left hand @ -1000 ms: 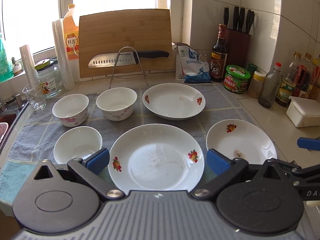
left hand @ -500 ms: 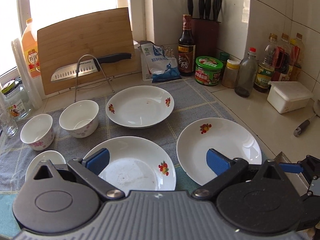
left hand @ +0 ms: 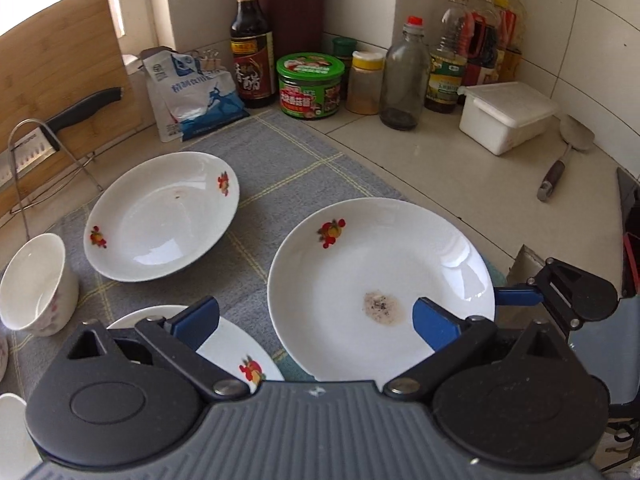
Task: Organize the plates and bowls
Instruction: 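Move the left gripper to the rim of the stained white plate and close, then lift the stained white plate by its rim with the left gripper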
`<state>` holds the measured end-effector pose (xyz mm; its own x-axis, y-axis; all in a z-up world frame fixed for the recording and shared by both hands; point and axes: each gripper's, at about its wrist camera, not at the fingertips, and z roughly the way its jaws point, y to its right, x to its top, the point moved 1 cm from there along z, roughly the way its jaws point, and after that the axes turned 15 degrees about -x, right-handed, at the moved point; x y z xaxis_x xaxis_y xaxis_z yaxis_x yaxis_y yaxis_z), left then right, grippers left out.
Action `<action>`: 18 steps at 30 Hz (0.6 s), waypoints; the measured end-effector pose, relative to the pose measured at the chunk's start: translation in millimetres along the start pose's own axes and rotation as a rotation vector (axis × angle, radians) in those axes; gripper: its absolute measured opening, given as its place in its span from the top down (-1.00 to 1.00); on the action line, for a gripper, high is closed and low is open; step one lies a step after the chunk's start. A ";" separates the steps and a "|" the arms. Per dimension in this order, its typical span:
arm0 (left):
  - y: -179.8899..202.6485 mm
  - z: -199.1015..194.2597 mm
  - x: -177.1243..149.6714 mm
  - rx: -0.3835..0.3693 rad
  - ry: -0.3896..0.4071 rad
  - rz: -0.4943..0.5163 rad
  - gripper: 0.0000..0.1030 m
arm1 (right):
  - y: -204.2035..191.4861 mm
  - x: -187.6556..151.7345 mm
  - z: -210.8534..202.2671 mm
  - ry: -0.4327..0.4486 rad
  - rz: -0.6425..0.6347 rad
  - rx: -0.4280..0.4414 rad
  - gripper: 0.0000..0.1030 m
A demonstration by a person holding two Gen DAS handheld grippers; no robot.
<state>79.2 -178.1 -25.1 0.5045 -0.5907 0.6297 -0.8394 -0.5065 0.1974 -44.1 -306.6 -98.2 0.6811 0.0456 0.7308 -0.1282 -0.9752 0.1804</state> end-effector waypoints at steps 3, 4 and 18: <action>-4.8 13.0 9.7 -0.025 -0.031 0.041 -0.98 | -3.8 2.3 7.3 -0.009 -0.025 -0.016 -1.00; -7.7 18.9 13.9 -0.033 -0.045 0.054 -0.98 | -4.7 2.8 9.3 -0.011 -0.031 -0.021 -1.00; -31.6 81.1 53.2 -0.244 -0.242 0.164 -0.81 | -1.2 0.8 12.1 0.036 -0.014 -0.016 -1.00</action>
<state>149.0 -244.4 -58.8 0.3685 -0.7976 0.4776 -0.9216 -0.2460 0.3004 -34.6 -307.9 -105.7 0.6566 0.0673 0.7513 -0.1304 -0.9709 0.2010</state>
